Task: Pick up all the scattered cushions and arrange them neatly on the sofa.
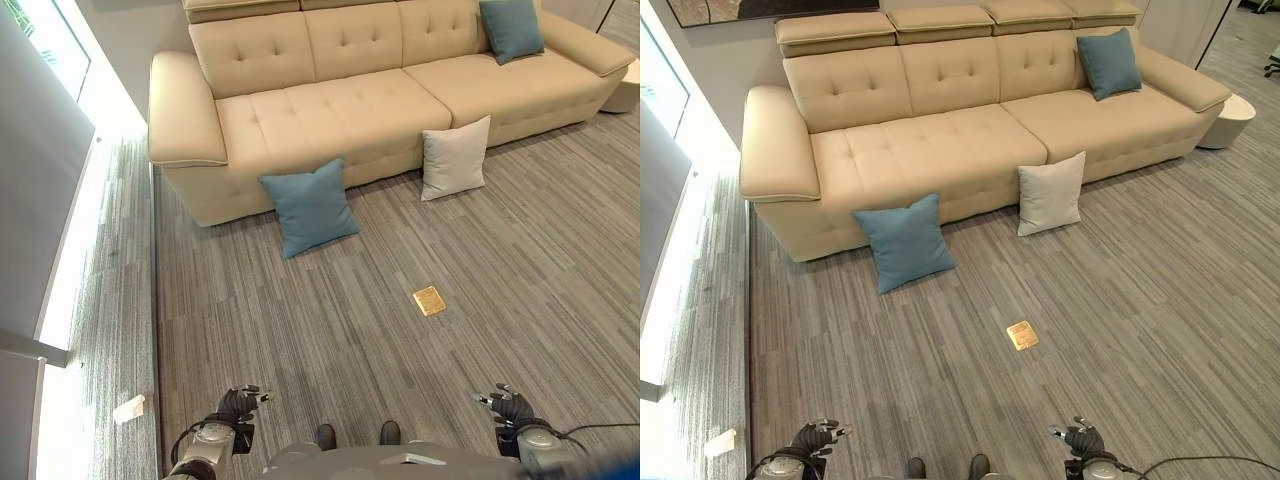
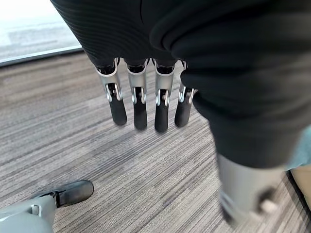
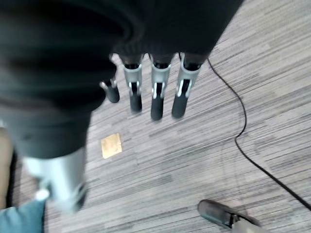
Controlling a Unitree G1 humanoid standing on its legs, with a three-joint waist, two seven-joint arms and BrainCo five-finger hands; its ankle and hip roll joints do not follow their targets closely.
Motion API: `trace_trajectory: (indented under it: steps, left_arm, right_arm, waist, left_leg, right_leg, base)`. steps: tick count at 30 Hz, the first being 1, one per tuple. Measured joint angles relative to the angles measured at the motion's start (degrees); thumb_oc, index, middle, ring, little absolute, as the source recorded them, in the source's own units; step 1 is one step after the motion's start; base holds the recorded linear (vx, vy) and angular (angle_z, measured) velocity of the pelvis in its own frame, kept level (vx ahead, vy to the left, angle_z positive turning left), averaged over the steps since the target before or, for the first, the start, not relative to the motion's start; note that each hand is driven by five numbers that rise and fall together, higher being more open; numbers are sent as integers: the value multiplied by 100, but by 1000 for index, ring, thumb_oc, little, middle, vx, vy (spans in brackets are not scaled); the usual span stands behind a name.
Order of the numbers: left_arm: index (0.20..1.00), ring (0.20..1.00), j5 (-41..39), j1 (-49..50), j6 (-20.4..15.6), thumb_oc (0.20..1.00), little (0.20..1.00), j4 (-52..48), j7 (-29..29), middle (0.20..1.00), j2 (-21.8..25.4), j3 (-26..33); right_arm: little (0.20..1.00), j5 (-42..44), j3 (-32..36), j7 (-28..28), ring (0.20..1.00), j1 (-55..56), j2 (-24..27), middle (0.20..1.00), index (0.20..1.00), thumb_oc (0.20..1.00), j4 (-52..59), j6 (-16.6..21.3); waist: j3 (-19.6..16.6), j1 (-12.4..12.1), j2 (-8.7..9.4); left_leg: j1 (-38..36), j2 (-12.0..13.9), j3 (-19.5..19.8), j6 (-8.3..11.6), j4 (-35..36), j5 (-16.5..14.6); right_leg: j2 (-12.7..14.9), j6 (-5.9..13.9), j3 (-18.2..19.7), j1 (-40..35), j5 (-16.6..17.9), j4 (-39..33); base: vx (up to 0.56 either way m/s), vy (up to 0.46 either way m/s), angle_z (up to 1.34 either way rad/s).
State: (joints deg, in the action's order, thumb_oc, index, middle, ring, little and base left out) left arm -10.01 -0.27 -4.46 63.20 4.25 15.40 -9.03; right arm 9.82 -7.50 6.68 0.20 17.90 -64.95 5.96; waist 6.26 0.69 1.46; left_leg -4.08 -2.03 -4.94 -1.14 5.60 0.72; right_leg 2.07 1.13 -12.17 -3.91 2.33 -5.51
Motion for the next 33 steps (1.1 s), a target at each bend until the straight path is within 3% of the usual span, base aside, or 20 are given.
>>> trace_trajectory:
  steps: [11,29,30,31,33]
  left_arm:
    - [1000,1000,229,152,12,1000,1000,620,2,1000,-105,8]
    - [1000,1000,399,95,30,1000,1000,621,109,1000,-86,14]
    - [1000,1000,399,81,30,1000,1000,621,108,1000,-86,13]
    - [1000,1000,404,-120,32,1000,1000,624,109,1000,-109,7]
    - [1000,1000,405,-287,32,1000,1000,624,112,1000,-86,0]
  right_arm:
    - [1000,-391,-223,35,1000,-41,-152,1000,1000,1000,-358,-30]
    - [1000,-622,-276,56,1000,-131,-148,1000,1000,1000,-366,-193]
    - [1000,-630,-357,79,1000,-246,-136,1000,1000,1000,-387,-211]
    - [1000,-671,-470,91,1000,-478,-112,1000,1000,1000,-378,-212]
    - [1000,-671,-497,87,1000,-605,-128,1000,1000,1000,-352,-216]
  waist:
    - [-4,-28,53]
    - [-102,-172,89]
    - [-82,-170,63]
    - [182,-169,-72]
    - [373,-159,-165]
  left_leg:
    - [4,-12,127,-2,-1,6]
    - [45,-49,69,-79,-29,21]
    - [75,-50,53,-93,-29,16]
    - [106,-56,43,-212,-29,9]
    - [96,-64,65,-318,-30,43]
  right_leg:
    - [11,-12,-113,-43,-7,18]
    - [34,11,-39,93,7,62]
    - [43,38,11,191,-19,173]
    - [114,155,23,531,-117,801]
    - [267,346,39,931,-347,1700]
  base:
    - [-9,9,5]
    - [9,54,-3]
    - [3,111,-17]
    - [36,154,-11]
    - [85,88,8]
